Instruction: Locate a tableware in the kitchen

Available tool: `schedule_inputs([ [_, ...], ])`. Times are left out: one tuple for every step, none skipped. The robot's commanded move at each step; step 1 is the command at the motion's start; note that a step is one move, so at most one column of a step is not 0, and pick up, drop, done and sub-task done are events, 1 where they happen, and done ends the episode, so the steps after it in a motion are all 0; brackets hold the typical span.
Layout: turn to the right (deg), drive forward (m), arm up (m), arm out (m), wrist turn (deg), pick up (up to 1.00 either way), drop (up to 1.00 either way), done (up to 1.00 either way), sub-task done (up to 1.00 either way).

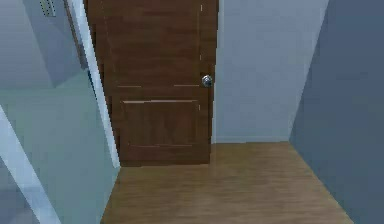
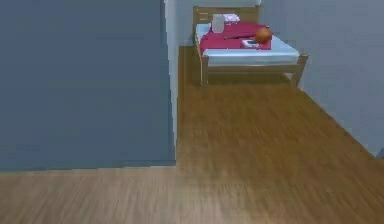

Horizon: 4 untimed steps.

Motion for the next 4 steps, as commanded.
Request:
schedule_inputs([
  [0.0, 0.90, 0.00, 0.00, 0.0, 0.00, 0.00, 0.00, 0.00],
  [-45.0, 0.00, 0.00, 0.00, 0.0, 0.00, 0.00, 0.00, 0.00],
  [-39.0, 0.00, 0.00, 0.00, 0.0, 0.00, 0.00, 0.00, 0.00],
  [0.0, 0.90, 0.00, 0.00, 0.0, 0.00, 0.00, 0.00, 0.00],
])
